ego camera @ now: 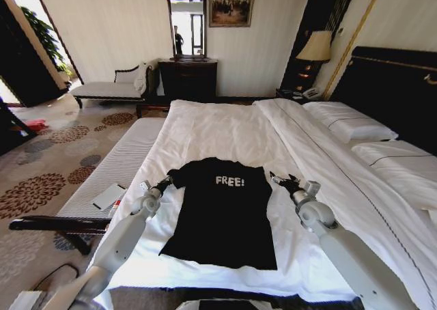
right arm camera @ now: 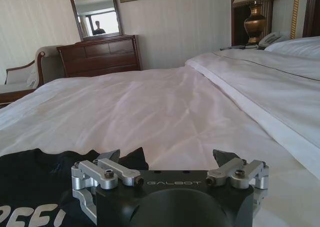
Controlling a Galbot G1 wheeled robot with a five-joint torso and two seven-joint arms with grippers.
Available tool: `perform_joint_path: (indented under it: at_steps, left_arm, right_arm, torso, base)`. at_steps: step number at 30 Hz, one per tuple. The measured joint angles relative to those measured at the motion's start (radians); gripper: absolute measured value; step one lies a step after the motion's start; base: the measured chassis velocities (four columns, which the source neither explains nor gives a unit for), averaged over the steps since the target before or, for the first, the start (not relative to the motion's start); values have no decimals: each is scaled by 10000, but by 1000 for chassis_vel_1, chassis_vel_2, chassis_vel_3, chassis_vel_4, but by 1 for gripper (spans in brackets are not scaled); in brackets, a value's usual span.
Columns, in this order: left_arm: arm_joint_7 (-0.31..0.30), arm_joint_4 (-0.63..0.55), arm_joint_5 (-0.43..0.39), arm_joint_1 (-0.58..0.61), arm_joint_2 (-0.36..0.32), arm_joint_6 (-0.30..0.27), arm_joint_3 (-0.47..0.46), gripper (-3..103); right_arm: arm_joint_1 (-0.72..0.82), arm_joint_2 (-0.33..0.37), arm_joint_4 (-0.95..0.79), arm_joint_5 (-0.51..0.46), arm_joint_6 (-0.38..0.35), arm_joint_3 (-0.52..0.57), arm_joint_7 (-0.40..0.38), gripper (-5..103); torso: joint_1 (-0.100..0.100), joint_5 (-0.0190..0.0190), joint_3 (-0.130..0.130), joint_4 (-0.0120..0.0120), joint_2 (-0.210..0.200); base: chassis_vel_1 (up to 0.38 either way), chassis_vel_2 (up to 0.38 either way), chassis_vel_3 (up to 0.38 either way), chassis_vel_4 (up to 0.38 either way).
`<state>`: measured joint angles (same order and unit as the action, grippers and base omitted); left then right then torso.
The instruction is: Fold the clothes on the bed.
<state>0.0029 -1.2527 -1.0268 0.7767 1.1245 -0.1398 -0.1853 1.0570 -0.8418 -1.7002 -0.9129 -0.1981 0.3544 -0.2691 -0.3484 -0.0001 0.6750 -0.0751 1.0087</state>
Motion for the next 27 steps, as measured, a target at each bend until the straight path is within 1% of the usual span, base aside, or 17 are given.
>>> perform_joint_path:
  at_steps: [4, 9, 15, 20, 21, 24, 25, 26, 27]
  left_arm:
    - [-3, -52, 72, 83, -4, 45, -42, 0]
    - [2, -393, 134, 95, -236, 311, 135, 0]
    - [-113, -709, 172, -96, -263, 329, 363, 0]
    - [-497, -1392, 173, -785, -143, 251, 1325, 0]
    - [-497, -1392, 173, -785, -143, 251, 1325, 0]
    - [-679, -1750, 188, -978, -77, 162, 1864, 0]
    - [-728, -1931, 272, -1012, -66, 131, 2192, 0]
    - [-728, -1931, 272, -1012, -66, 131, 2192, 0]
    - [-736, -2016, 330, -1021, -64, 112, 2380, 0]
  right_arm:
    - [-38, -26, 45, 0, 0, -33, 4, 100]
    - [-80, -93, 142, 11, 1, -51, 33, 100]
    - [-71, -168, 210, 58, 12, -47, 61, 100]
    - [-57, -187, 243, 81, 21, -29, 91, 100]
    - [-57, -187, 243, 81, 21, -29, 91, 100]
    - [-64, -148, 256, 62, 25, 16, 100, 100]
    - [-65, -129, 265, 47, 27, 46, 109, 100]
    - [-65, -129, 265, 47, 27, 46, 109, 100]
    - [-65, -122, 268, 42, 28, 62, 115, 100]
  torso:
    - [0, 0, 0, 0, 0]
    - [0, 0, 0, 0, 0]
    - [0, 1, 0, 1, 0]
    - [0, 3, 0, -3, 0]
    - [0, 3, 0, -3, 0]
    - [0, 3, 0, -4, 0]
    - [0, 2, 0, -3, 0]
    - [0, 2, 0, -3, 0]
    - [0, 2, 0, -3, 0]
  base:
    - [0, 0, 0, 0]
    - [0, 0, 0, 0]
    - [0, 0, 0, 0]
    - [0, 0, 0, 0]
    - [0, 0, 0, 0]
    - [0, 0, 0, 0]
    - [0, 0, 0, 0]
    - [0, 0, 0, 0]
    - [0, 0, 0, 0]
